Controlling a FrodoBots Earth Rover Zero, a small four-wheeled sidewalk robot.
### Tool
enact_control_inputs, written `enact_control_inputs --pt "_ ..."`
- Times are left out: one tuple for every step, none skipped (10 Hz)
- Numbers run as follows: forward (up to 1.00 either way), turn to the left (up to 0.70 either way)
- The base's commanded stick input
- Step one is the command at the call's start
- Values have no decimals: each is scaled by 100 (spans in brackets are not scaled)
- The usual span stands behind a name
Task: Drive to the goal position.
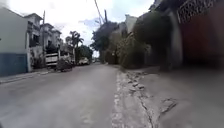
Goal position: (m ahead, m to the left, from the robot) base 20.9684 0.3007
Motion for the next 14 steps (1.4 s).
enact_control_inputs --pt "70 35" --pt "70 35" --pt "70 35" --pt "70 35" --pt "70 27" --pt "70 9" --pt "70 0" --pt "70 0" --pt "70 0" --pt "70 0" --pt "70 0" --pt "70 0" --pt "70 0" --pt "70 0"
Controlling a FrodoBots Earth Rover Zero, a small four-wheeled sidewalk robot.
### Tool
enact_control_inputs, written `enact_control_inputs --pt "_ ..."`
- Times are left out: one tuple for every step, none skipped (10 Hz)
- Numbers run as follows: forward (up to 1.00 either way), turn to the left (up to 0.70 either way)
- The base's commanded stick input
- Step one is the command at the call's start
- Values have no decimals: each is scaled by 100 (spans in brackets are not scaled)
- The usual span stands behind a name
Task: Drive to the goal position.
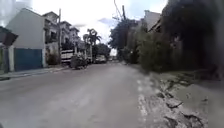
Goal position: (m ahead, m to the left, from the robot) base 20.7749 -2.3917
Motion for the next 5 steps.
enact_control_inputs --pt "70 0" --pt "70 0" --pt "70 0" --pt "70 0" --pt "70 0"
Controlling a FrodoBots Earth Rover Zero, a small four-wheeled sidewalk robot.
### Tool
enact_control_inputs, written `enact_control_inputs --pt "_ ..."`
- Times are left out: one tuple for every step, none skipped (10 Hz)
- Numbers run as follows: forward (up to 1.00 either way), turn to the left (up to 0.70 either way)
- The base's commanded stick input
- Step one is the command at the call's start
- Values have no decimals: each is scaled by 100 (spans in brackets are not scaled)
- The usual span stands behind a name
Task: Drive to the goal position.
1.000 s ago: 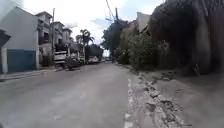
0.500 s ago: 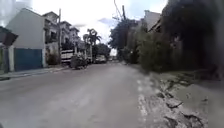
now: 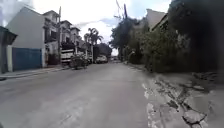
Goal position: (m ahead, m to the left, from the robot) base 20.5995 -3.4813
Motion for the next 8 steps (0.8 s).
enact_control_inputs --pt "70 0" --pt "70 5" --pt "70 35" --pt "70 0" --pt "70 0" --pt "70 0" --pt "70 0" --pt "70 0"
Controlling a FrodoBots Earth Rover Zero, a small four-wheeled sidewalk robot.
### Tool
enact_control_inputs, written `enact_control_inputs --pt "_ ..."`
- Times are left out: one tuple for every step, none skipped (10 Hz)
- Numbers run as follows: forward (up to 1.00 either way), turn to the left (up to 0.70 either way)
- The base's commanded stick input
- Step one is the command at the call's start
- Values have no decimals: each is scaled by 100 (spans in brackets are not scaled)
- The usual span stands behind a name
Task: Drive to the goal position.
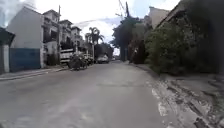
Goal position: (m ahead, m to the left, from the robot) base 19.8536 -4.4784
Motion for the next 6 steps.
enact_control_inputs --pt "70 0" --pt "70 0" --pt "70 0" --pt "70 0" --pt "70 0" --pt "70 0"
